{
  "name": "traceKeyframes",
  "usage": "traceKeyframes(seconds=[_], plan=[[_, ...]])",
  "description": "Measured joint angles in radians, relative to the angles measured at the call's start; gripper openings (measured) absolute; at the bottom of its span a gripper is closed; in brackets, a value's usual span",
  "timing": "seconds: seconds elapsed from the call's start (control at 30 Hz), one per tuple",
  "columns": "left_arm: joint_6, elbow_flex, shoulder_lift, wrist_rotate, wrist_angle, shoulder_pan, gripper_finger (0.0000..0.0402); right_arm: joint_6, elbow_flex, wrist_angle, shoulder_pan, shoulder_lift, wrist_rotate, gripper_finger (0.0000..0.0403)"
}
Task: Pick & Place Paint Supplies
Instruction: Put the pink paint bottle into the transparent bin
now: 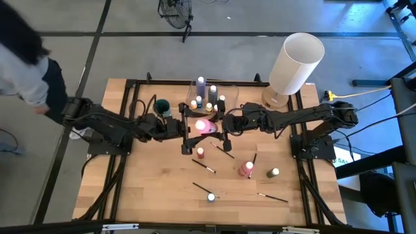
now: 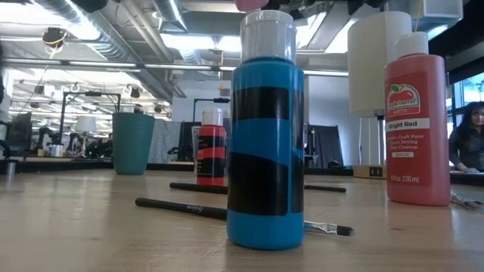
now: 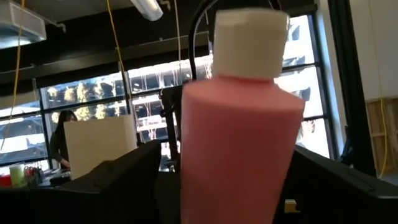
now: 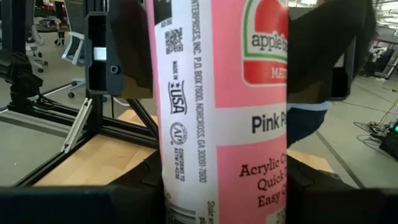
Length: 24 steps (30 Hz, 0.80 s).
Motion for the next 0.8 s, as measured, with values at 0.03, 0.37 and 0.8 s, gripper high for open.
traceKeyframes(seconds=[0.03,0.37,0.8], plan=[[-0.002,0.0,0.002,0.001,0.005,0.001,0.0323,0.0,0.0,0.0,0.0,0.0,0.0,0.0168],[-0.002,0.0,0.019,0.004,0.017,0.009,0.0274,0.0,0.0,-0.011,-0.001,0.0,0.0,0.0168],[-0.002,0.018,0.017,0.027,-0.01,0.007,0.0177,0.002,0.0,-0.011,0.0,-0.002,0.002,0.0177]])
